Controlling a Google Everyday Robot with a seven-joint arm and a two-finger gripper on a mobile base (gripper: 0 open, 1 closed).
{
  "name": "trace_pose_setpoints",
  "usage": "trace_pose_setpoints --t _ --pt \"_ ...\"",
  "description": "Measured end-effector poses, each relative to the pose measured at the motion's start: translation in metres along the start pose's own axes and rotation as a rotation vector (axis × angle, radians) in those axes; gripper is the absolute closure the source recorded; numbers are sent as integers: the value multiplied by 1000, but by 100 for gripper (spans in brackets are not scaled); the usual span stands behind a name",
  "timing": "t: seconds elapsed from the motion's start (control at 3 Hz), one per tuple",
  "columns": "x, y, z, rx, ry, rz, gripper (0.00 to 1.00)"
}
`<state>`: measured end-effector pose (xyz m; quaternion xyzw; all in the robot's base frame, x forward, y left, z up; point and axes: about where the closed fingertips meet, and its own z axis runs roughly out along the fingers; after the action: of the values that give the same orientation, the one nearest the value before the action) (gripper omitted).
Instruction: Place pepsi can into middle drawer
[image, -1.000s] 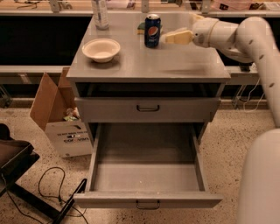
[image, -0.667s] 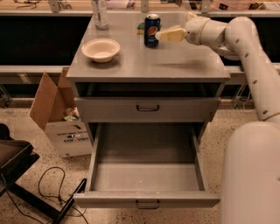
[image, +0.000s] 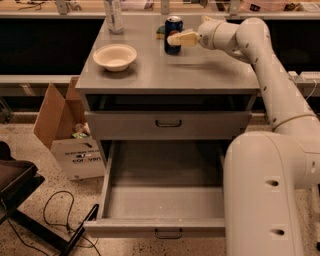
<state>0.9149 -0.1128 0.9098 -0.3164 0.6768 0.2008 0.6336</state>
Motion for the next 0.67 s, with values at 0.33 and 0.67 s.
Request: trace_pose_setpoints --t 0.33,0.67 --pt "-1 3 20 -10 -20 16 0" --pt "-20 20 35 -61 -69 11 19"
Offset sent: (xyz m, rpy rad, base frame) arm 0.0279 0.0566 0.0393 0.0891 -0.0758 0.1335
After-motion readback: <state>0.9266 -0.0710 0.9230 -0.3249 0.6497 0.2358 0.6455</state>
